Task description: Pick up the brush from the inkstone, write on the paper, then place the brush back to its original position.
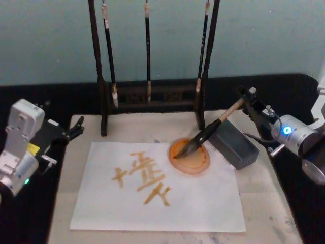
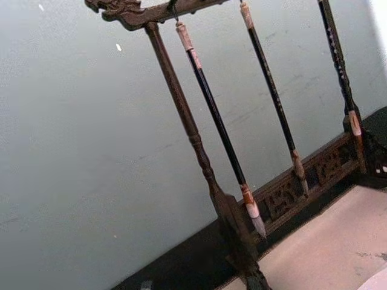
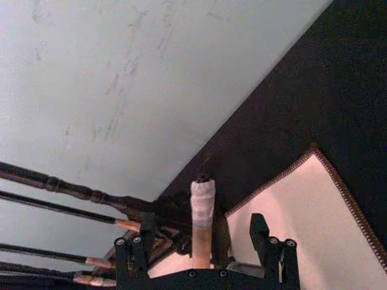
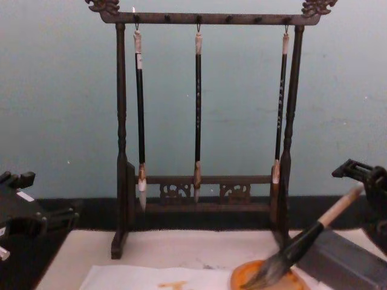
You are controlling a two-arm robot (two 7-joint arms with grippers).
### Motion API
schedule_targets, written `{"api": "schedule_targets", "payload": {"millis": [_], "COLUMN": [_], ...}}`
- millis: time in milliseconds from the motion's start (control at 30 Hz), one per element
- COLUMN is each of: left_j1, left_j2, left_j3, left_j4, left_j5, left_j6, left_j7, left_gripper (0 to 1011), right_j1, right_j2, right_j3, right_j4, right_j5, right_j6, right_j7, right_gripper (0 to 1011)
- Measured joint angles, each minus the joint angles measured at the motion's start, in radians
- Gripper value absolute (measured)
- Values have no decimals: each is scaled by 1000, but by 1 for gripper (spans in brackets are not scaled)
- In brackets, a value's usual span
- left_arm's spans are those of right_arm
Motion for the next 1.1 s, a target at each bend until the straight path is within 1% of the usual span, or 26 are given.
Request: {"api": "schedule_targets", "payload": {"millis": [100,133,200,267,300,333,367,400,433,500,533,633,667,733,767,833,867,967,1033,1100], "left_j1": [0,0,0,0,0,0,0,0,0,0,0,0,0,0,0,0,0,0,0,0], "left_j2": [0,0,0,0,0,0,0,0,0,0,0,0,0,0,0,0,0,0,0,0], "left_j3": [0,0,0,0,0,0,0,0,0,0,0,0,0,0,0,0,0,0,0,0], "left_j4": [0,0,0,0,0,0,0,0,0,0,0,0,0,0,0,0,0,0,0,0], "left_j5": [0,0,0,0,0,0,0,0,0,0,0,0,0,0,0,0,0,0,0,0], "left_j6": [0,0,0,0,0,0,0,0,0,0,0,0,0,0,0,0,0,0,0,0], "left_j7": [0,0,0,0,0,0,0,0,0,0,0,0,0,0,0,0,0,0,0,0], "left_gripper": [1010,1010,1010,1010,1010,1010,1010,1010,1010,1010,1010,1010,1010,1010,1010,1010,1010,1010,1010,1010], "right_j1": [-17,-30,-43,-71,-71,-79,-97,-106,-123,-139,-156,-181,-194,-206,-216,-222,-226,-227,-227,-226], "right_j2": [12,23,34,61,61,69,88,97,118,137,155,180,194,207,217,222,224,216,208,198], "right_j3": [-3,-6,-10,-23,-23,-27,-38,-44,-57,-70,-82,-103,-117,-133,-149,-167,-182,-200,-207,-217], "right_j4": [-33,-57,-81,-136,-136,-150,-182,-197,-226,-252,-277,-312,-330,-344,-356,-362,-363,-356,-347,-332], "right_j5": [4,4,0,-30,-30,-44,-76,-95,-135,-184,-235,-341,-403,-472,-538,-606,-660,-732,-756,-797], "right_j6": [-4,-10,-20,-51,-51,-64,-93,-110,-143,-181,-216,-283,-320,-358,-393,-424,-446,-468,-471,-485], "right_j7": [-12,-19,-26,-36,-36,-37,-36,-35,-30,-23,-16,-3,1,2,-1,-13,-26,-51,-61,-72], "right_gripper": [1000,1000,1000,1000,1000,1000,1000,1000,1000,1000,1000,1000,1000,1000,1000,1000,1000,1000,1000,1000]}}
